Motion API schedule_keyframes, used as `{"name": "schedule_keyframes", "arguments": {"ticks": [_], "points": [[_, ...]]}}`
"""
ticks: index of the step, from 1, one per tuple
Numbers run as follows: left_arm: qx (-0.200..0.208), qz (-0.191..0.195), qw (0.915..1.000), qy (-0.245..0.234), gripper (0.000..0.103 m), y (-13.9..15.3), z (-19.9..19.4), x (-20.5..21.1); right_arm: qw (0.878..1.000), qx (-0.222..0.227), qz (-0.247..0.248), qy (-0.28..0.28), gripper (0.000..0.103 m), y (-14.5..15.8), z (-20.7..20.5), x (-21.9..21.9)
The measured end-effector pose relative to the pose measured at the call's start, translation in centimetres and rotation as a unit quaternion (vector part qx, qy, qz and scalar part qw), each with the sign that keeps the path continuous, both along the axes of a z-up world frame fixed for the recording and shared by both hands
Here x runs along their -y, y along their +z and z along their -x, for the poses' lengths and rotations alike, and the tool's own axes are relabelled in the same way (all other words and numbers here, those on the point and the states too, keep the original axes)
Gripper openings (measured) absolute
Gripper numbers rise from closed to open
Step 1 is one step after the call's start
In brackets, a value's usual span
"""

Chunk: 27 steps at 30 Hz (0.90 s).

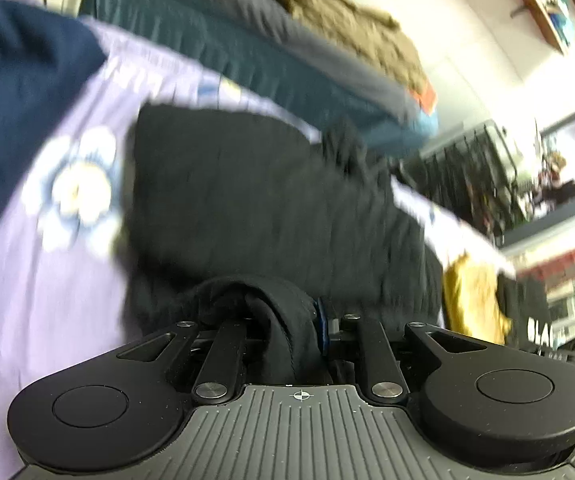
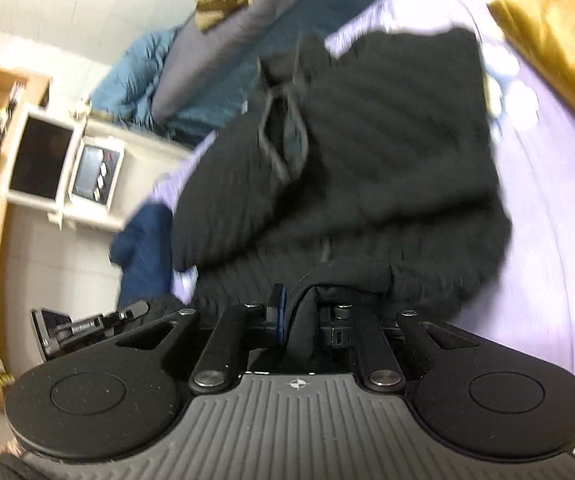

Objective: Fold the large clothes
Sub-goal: 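Lift the jacket side and fold it over the jacket with both grippers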

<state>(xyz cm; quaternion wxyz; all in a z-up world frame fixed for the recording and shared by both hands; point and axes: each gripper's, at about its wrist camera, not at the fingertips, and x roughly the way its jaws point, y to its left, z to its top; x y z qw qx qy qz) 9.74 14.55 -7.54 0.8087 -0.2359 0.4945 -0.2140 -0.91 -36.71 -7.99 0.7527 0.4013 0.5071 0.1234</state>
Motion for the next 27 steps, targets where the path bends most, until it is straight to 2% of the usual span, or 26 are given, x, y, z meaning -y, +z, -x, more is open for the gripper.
{"name": "schedule_keyframes", "arguments": {"ticks": [5,9,12,15,19,27], "points": [[0.041,-0.029,0.9987,0.007,0.056,2.9,-5.1,1.4,0.999,0.025,-0.001,-0.028,0.015,1.2,-6.0,3.1],[0.05,-0.043,0.9975,0.025,0.056,3.6,-8.7,1.9,0.998,0.045,0.004,-0.044,0.015,2.1,-10.3,5.1],[0.036,-0.036,0.9977,0.046,0.056,2.7,-11.6,2.1,0.997,0.048,0.013,-0.051,0.014,1.9,-13.2,5.7],[0.007,-0.043,0.9971,0.063,0.056,1.0,-14.1,2.8,0.997,0.03,0.011,-0.067,0.014,0.7,-15.2,5.7],[-0.016,-0.045,0.9957,0.08,0.057,-0.7,-15.3,3.2,0.996,0.003,0.027,-0.082,0.014,-1.2,-17.1,5.3],[-0.04,-0.03,0.992,0.116,0.057,-2.5,-17.8,3.4,0.993,-0.022,0.01,-0.113,0.014,-4.2,-18.6,6.2]]}}
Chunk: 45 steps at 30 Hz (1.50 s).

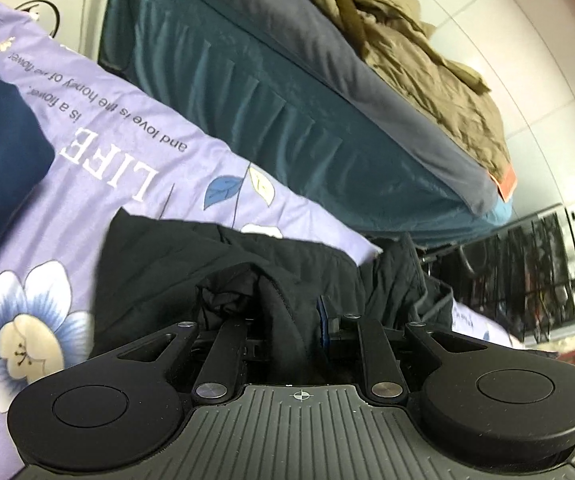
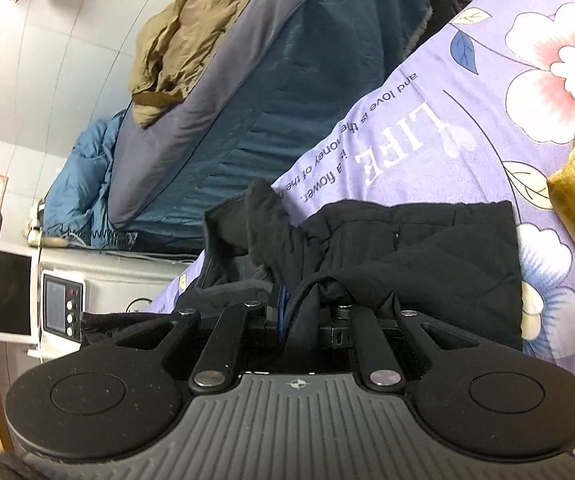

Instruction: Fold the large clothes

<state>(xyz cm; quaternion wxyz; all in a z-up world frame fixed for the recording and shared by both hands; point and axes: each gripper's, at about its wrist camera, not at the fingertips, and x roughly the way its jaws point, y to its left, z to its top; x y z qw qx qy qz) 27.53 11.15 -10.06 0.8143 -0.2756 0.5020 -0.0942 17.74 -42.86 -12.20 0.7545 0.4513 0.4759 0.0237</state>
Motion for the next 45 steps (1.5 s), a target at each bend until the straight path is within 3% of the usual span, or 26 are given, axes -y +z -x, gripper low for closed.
{"name": "schedule_keyframes", "arguments": {"ticks": [7,12,14,17,18,19,21,23,25,27,30,32,34,37,42,45], "points": [[-0.009,-0.015,0.999,0.041,0.056,-2.1,-2.6,1.7,0.998,0.037,0.031,-0.027,0.015,-1.2,-2.5,-0.1],[-0.017,-0.043,0.9983,0.035,0.056,-4.3,-3.2,2.6,0.997,0.015,0.072,-0.036,0.015,-4.1,-4.0,-1.4],[-0.023,-0.025,0.9987,0.038,0.058,-4.6,-3.4,2.0,0.996,0.012,0.07,-0.046,0.016,-5.1,-4.3,-1.6],[-0.036,0.041,0.9968,0.058,0.077,-4.1,-3.4,0.0,0.997,0.0,0.041,-0.059,0.019,-6.3,-4.4,-1.1],[-0.033,0.071,0.9949,0.064,0.097,-3.8,-3.3,-0.7,0.997,0.0,0.023,-0.068,0.023,-6.4,-4.2,-0.7],[-0.03,0.1,0.9921,0.068,0.103,-3.5,-3.2,-1.6,0.997,0.002,0.001,-0.079,0.027,-6.6,-3.8,-0.2],[-0.013,0.126,0.9889,0.077,0.103,-2.5,-3.1,-2.9,0.992,0.008,-0.057,-0.111,0.054,-6.8,-3.1,1.0],[0.001,0.13,0.9876,0.089,0.103,-1.3,-2.9,-4.0,0.983,0.021,-0.107,-0.147,0.074,-6.7,-2.4,1.9],[0.014,0.119,0.9881,0.097,0.103,-0.3,-2.6,-4.7,0.978,0.022,-0.122,-0.17,0.076,-6.1,-2.2,2.6],[0.028,0.072,0.9918,0.101,0.103,0.9,-2.0,-5.1,0.982,0.024,-0.1,-0.16,0.076,-4.9,-2.4,2.7],[0.038,-0.001,0.9966,0.073,0.103,2.0,-0.9,-5.1,0.993,0.038,-0.01,-0.113,0.078,-2.1,-2.8,1.9],[0.052,-0.046,0.9962,0.054,0.103,2.5,0.8,-4.8,0.993,0.061,0.074,-0.071,0.078,0.3,-3.0,1.0],[0.062,-0.072,0.995,0.03,0.103,2.6,2.8,-4.0,0.984,0.102,0.144,-0.006,0.078,2.7,-3.3,-0.6],[0.074,-0.09,0.9932,-0.007,0.103,2.5,6.1,-2.0,0.956,0.147,0.219,0.13,0.078,5.5,-4.9,-4.8],[0.085,-0.107,0.9875,-0.078,0.103,1.9,11.7,2.3,0.899,0.176,0.237,0.324,0.078,5.8,-8.3,-13.8],[0.088,-0.155,0.9756,-0.129,0.103,1.5,14.6,4.5,0.861,0.172,0.268,0.395,0.077,4.1,-9.8,-18.8]]}}
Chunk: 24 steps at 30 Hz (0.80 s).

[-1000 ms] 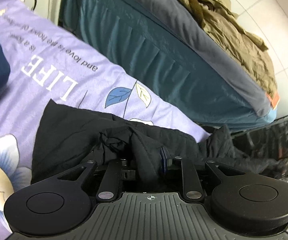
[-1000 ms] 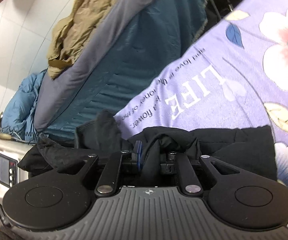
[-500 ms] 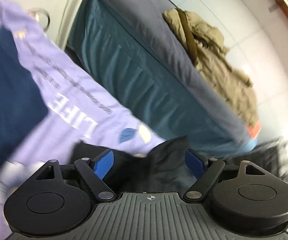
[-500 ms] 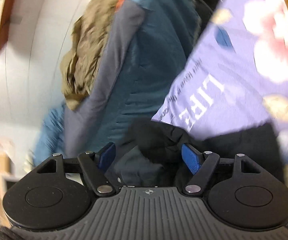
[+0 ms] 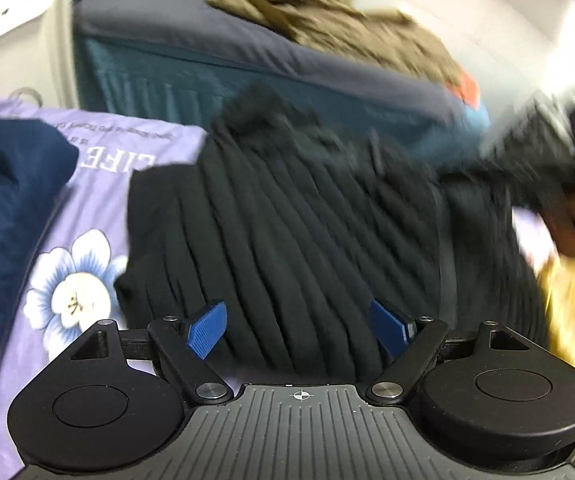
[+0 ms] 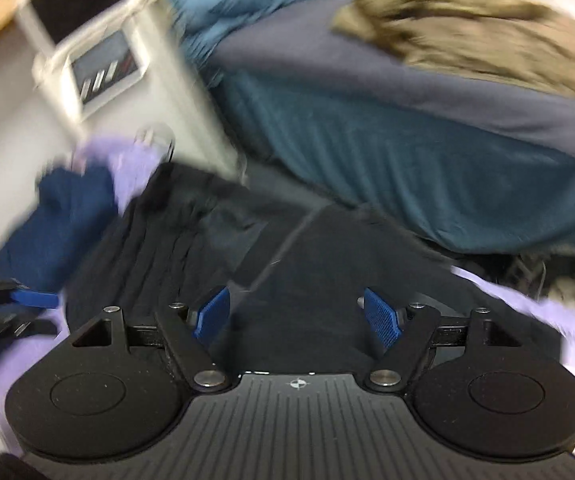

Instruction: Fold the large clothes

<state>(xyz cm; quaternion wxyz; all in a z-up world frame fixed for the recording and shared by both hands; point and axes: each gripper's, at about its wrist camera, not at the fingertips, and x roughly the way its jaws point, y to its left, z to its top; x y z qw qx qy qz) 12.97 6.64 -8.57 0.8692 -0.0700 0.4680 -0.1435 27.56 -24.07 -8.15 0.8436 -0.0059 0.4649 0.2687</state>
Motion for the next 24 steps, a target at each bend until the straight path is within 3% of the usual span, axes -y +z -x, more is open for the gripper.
{"name": "schedule_keyframes", "arguments": {"ticks": [1,2,3,4,5,8,13,16,22,24], "points": [[0.004,-0.012,0.9998,-0.013,0.103,0.0,0.8,0.4,1.0,-0.006,0.013,0.014,0.077,-0.7,-0.2,-1.1],[0.01,-0.021,0.9994,-0.025,0.103,0.0,1.7,0.7,0.999,-0.02,0.019,0.027,0.067,-1.4,-0.4,-2.0],[0.012,-0.027,0.999,-0.034,0.103,0.0,2.4,0.8,0.998,-0.04,0.017,0.041,0.047,-1.9,-0.6,-2.6],[0.012,-0.031,0.9987,-0.038,0.103,-0.1,2.9,0.8,0.997,-0.055,0.015,0.057,0.036,-1.8,-0.6,-3.4],[0.009,-0.033,0.9986,-0.04,0.103,-0.2,3.3,0.6,0.996,-0.058,0.018,0.072,0.017,-1.7,-0.4,-3.8],[-0.004,-0.024,0.9994,-0.026,0.103,-0.6,3.9,0.2,0.996,-0.03,0.043,0.07,0.013,-0.6,0.1,-4.0],[0.0,-0.01,0.9999,-0.003,0.103,-0.2,4.2,0.3,0.993,0.042,0.102,-0.052,0.011,0.5,-1.2,-2.4],[0.014,-0.019,0.9996,-0.014,0.103,0.1,3.6,1.6,0.99,0.016,0.099,-0.103,0.011,-0.9,-2.9,-2.0],[0.006,-0.023,0.9995,-0.021,0.103,0.1,2.0,3.9,0.986,0.008,0.139,-0.091,0.015,-5.5,-1.1,-4.8],[0.008,-0.027,0.9992,-0.027,0.103,0.1,1.9,4.3,0.984,0.016,0.136,-0.117,0.025,-5.7,-0.7,-4.5]]}}
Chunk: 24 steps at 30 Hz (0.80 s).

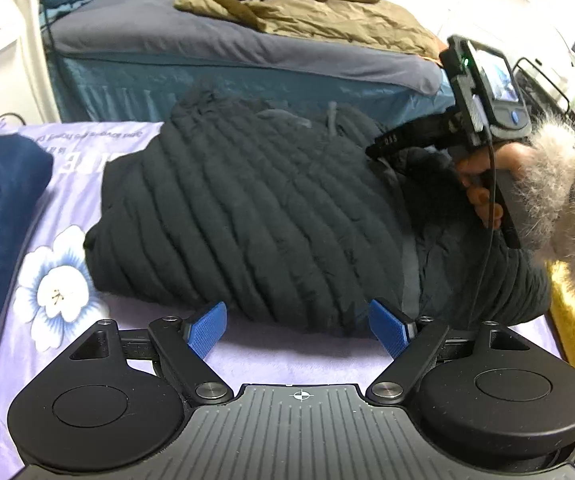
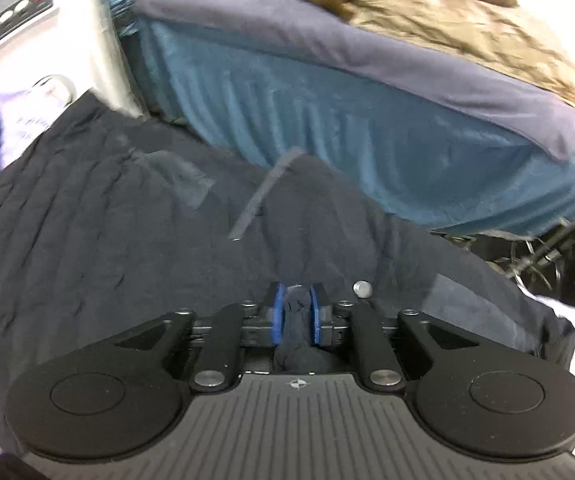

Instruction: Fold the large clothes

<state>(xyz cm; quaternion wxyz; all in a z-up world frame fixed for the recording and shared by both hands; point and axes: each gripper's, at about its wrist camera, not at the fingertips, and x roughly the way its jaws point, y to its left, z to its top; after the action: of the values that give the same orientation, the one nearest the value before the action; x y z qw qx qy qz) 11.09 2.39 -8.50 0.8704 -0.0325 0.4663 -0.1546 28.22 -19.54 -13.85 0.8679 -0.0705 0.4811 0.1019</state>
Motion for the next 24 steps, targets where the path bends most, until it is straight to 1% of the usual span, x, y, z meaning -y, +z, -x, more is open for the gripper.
{"name": "schedule_keyframes", "arguments": {"ticks": [1,3,4,6,8,10,12,14,16,17,19,22,24], "points": [[0.002,-0.002,1.0,-0.001,0.103,0.0,0.1,0.2,1.0,0.003,-0.007,-0.01,0.028,0.2,0.1,0.2],[0.004,-0.007,1.0,-0.001,0.103,0.0,-0.2,0.4,0.999,0.02,-0.018,-0.026,0.049,1.3,0.4,0.7],[0.005,-0.008,1.0,0.003,0.103,0.0,-0.5,0.4,0.998,0.039,-0.025,-0.032,0.052,2.3,0.9,1.2],[0.009,-0.008,0.9998,0.013,0.103,0.2,-0.9,0.4,0.995,0.079,-0.039,-0.039,0.066,4.5,2.4,2.6],[0.02,-0.008,0.9995,0.024,0.103,0.5,-1.5,0.3,0.992,0.099,-0.054,-0.053,0.071,6.2,3.9,4.1],[0.035,-0.012,0.9988,0.031,0.103,1.0,-2.2,0.3,0.99,0.097,-0.083,-0.06,0.079,7.3,5.8,6.0],[0.046,-0.019,0.9981,0.036,0.103,1.3,-3.3,0.4,0.988,0.097,-0.098,-0.07,0.087,8.2,8.4,7.4],[0.047,-0.02,0.9978,0.041,0.103,1.4,-4.4,0.5,0.988,0.094,-0.098,-0.069,0.089,8.5,11.0,7.8],[0.043,-0.016,0.9979,0.045,0.103,1.2,-5.5,0.8,0.989,0.092,-0.093,-0.064,0.094,8.5,13.4,7.5],[0.041,-0.015,0.998,0.046,0.103,1.0,-6.0,1.0,0.99,0.091,-0.088,-0.063,0.098,8.3,14.3,7.1],[0.037,-0.018,0.9982,0.045,0.103,0.4,-6.8,1.5,0.992,0.082,-0.075,-0.065,0.099,7.5,15.9,6.4],[0.019,-0.039,0.9985,0.032,0.103,-1.1,-8.1,2.4,0.992,0.055,-0.077,-0.084,0.099,5.7,16.4,5.9],[0.005,-0.046,0.9982,0.038,0.103,-2.4,-8.9,2.3,0.992,0.032,-0.075,-0.099,0.102,4.4,15.8,5.8]]}}
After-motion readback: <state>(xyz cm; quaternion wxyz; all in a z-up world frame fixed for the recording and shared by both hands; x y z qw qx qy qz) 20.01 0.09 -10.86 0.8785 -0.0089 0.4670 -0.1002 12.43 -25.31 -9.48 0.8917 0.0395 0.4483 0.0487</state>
